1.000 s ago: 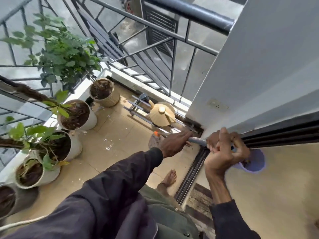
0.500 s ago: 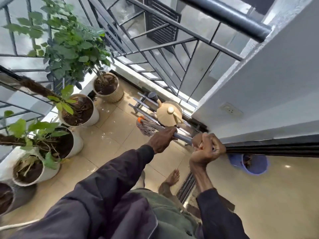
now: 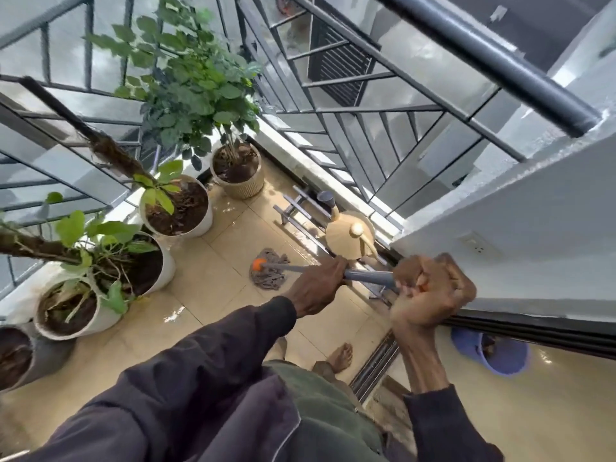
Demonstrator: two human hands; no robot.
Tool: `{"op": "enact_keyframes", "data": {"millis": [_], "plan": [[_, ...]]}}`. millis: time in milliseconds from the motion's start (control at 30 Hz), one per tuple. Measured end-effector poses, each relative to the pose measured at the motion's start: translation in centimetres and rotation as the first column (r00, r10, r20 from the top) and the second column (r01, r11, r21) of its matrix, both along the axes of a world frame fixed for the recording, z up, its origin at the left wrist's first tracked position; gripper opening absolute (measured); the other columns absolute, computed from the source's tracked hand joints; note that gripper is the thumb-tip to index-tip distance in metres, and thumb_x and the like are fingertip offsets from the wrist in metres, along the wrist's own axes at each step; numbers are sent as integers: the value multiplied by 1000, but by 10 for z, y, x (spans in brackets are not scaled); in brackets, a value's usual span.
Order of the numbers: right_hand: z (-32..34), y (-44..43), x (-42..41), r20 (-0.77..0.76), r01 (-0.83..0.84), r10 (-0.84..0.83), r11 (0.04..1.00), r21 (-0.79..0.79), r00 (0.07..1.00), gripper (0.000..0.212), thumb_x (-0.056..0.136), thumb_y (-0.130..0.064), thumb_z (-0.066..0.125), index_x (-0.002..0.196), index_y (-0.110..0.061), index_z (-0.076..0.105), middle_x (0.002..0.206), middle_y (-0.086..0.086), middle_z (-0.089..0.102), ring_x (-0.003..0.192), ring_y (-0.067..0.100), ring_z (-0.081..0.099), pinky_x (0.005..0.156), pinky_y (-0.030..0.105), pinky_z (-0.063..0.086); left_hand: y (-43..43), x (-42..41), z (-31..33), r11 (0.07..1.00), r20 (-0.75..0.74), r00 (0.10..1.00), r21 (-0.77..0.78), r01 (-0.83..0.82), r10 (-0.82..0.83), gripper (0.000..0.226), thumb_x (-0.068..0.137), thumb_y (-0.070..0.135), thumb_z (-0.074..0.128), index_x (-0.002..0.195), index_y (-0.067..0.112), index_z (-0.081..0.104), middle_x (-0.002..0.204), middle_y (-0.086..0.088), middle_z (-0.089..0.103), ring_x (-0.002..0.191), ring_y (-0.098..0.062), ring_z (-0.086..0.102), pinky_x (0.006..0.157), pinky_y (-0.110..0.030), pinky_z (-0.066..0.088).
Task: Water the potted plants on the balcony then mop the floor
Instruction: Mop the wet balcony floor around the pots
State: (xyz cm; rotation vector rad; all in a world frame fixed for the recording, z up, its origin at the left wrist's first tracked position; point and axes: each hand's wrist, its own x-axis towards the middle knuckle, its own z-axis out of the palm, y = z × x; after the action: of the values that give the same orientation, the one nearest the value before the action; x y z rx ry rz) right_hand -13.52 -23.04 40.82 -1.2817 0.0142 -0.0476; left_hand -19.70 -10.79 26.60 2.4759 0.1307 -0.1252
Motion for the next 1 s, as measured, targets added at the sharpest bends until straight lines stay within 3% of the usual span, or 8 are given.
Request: {"op": "enact_keyframes", "data": {"millis": [100, 167, 233, 367, 667, 767, 900, 1000], "plan": [[19, 6, 23, 124, -49, 38, 994, 92, 992, 39, 79, 6, 51, 53, -20, 40, 43, -4, 23, 36, 10, 28, 53, 20, 29, 4, 27, 17, 999, 82, 996, -37, 34, -31, 28, 100, 32, 29, 109, 14, 48, 93, -4, 62, 68, -15, 48, 59, -29, 37], [20, 10, 30, 188, -82, 59, 990, 118, 980, 39, 81, 4, 52, 54, -23, 43, 44, -10, 29, 35, 9, 29, 56, 18, 30, 10, 41, 19, 996, 79, 995, -50, 73, -69, 19, 103, 25, 35, 110, 13, 48, 93, -6, 62, 68, -16, 46, 58, -31, 41], [15, 19, 31, 161, -99, 88, 993, 63, 983, 42, 82, 7, 50, 55, -26, 44, 46, -12, 32, 38, 11, 30, 55, 20, 30, 19, 51, 16, 993, 70, 994, -70, 91, -86, 12, 106, 19, 43, 113, 10, 48, 96, -8, 62, 70, -17, 48, 61, -34, 48], [-11, 37, 20, 111, -60, 74, 990, -129, 991, 51, 84, 14, 46, 55, -28, 47, 47, -10, 34, 42, 14, 31, 53, 26, 32, 45, 54, 4, 981, 28, 993, -151, 122, -119, 10, 106, 13, 46, 112, 6, 47, 92, 2, 48, 73, -16, 46, 66, -29, 38], [-2, 66, 46, 39, 51, -48, 996, -70, 998, 42, 78, 10, 49, 51, -18, 33, 43, 9, 18, 35, 15, 24, 49, 23, 26, 54, 55, -2, 989, -11, 1000, -146, 1, -3, 11, 107, 23, 43, 109, 13, 48, 96, -6, 61, 79, -22, 57, 72, -38, 52], [-11, 74, 37, -11, -32, 31, 996, -82, 999, 45, 79, 7, 50, 48, -24, 38, 40, -6, 28, 34, 13, 28, 46, 23, 26, 64, 32, -14, 993, -29, 998, -108, -52, 49, 13, 106, 31, 41, 101, 23, 50, 88, 3, 54, 73, -16, 54, 65, -31, 49], [-20, 87, 15, -31, -218, 217, 975, -33, 976, 49, 81, 6, 50, 47, -29, 46, 42, -16, 33, 34, 9, 29, 51, 18, 37, 73, -7, -27, 990, -35, 993, -82, -115, 112, 16, 106, 21, 47, 121, 16, 48, 95, 6, 55, 81, -14, 56, 77, -33, 55], [-11, 96, 9, -38, -255, 255, 967, 1, 966, 48, 78, 6, 50, 48, -30, 45, 42, -14, 31, 36, 9, 27, 48, 20, 27, 79, -17, -25, 984, -42, 987, -85, -156, 152, 15, 106, 24, 48, 120, 20, 46, 91, 9, 52, 77, -14, 53, 76, -36, 55]]}}
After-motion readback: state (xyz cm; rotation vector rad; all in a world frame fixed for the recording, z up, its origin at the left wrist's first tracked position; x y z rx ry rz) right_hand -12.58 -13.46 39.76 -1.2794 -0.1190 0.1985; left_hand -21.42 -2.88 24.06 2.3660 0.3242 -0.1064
